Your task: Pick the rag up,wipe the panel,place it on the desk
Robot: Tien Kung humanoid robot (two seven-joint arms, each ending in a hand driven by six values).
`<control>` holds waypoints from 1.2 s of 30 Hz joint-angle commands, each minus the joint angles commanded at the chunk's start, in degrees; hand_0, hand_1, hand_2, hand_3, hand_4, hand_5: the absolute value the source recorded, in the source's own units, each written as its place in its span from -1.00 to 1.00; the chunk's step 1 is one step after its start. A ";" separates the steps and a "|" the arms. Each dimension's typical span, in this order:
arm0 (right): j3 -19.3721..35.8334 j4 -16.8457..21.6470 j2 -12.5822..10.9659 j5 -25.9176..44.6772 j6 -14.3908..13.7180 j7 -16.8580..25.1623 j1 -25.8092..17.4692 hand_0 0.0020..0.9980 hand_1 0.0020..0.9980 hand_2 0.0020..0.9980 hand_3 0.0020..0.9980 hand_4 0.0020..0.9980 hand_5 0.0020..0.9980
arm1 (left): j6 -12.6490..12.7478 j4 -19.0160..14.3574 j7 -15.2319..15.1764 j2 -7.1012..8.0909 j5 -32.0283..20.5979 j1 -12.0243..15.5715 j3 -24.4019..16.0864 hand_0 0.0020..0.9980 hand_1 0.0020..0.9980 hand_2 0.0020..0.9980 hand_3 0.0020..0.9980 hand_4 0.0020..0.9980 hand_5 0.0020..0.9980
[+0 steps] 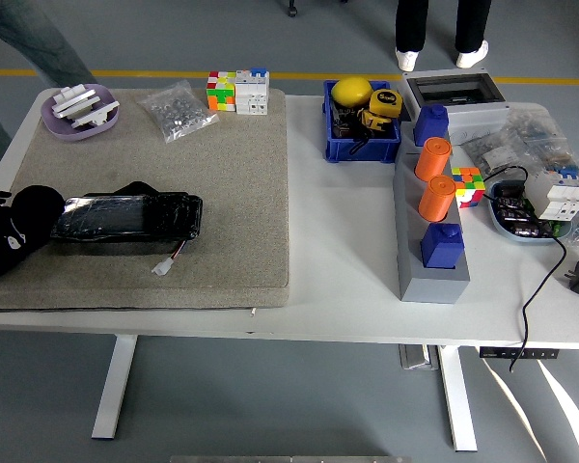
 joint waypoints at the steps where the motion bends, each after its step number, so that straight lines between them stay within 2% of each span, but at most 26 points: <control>1: 0.03 0.00 0.00 0.08 -0.03 -0.06 -0.02 0.53 0.24 0.37 0.28 1.00 0.08 | -0.10 -0.48 -0.10 -0.04 -0.19 0.18 -0.19 0.49 0.64 0.61 0.58 1.00 -0.75; 2: 0.00 0.00 -0.01 0.13 -0.03 -0.11 -0.03 0.53 0.24 0.37 0.28 1.00 0.08 | -0.27 -0.94 -0.23 -0.07 -0.47 0.32 -0.34 0.49 0.64 0.61 0.58 1.00 -0.75; 3: 0.02 0.00 -0.01 0.14 -0.05 -0.16 -0.02 0.53 0.23 0.37 0.28 1.00 0.08 | -0.42 -1.43 -0.31 -0.09 -0.71 0.50 -0.49 0.51 0.65 0.62 0.60 1.00 -0.66; 8: -0.06 0.00 0.06 0.30 -0.04 -0.21 0.10 0.53 0.23 0.37 0.28 1.00 0.08 | -0.82 -4.84 -0.74 -0.01 -2.14 1.61 -1.22 0.51 0.65 0.62 0.60 1.00 -0.66; 9: -0.02 0.00 0.08 0.25 -0.01 -0.21 0.12 0.53 0.22 0.37 0.28 1.00 0.08 | -0.87 -5.99 -1.08 0.06 -2.75 2.06 -1.64 0.50 0.65 0.60 0.60 1.00 -0.53; 14: 0.01 0.00 0.15 0.14 0.07 -0.37 -0.05 0.53 0.22 0.37 0.28 1.00 0.08 | -1.73 -10.77 -2.29 0.29 -6.35 4.27 -3.44 0.50 0.65 0.60 0.60 1.00 -0.53; 15: -0.05 0.00 0.13 0.13 0.07 -0.44 -0.09 0.53 0.22 0.37 0.28 1.00 0.08 | -1.79 -11.87 -2.41 0.37 -7.04 4.81 -3.70 0.49 0.60 0.58 0.56 1.00 -0.12; 18: -1.18 0.00 -0.07 0.88 0.10 -0.69 -0.35 0.53 0.22 0.37 0.28 1.00 0.08 | -1.82 -16.40 -2.31 1.06 -9.58 7.20 -3.81 0.49 0.60 0.58 0.56 1.00 -0.12; 23: -2.10 0.00 -0.11 2.04 0.04 -1.18 -0.86 0.53 0.23 0.37 0.28 1.00 0.07 | -2.43 -21.25 -1.73 1.58 -12.80 9.73 -3.77 0.50 0.59 0.58 0.55 1.00 -0.07; 30: -3.33 0.00 -0.31 3.45 0.03 -1.34 -0.96 0.53 0.23 0.37 0.28 1.00 0.08 | -2.96 -24.36 -0.84 4.15 -13.37 12.06 -2.39 0.50 0.59 0.57 0.55 1.00 -0.05; 36: -4.37 0.00 -0.17 4.73 -0.08 -1.83 -1.57 0.53 0.24 0.37 0.27 1.00 0.08 | -3.02 -26.12 -0.83 4.33 -13.85 13.52 -3.60 0.50 0.60 0.57 0.55 1.00 -0.05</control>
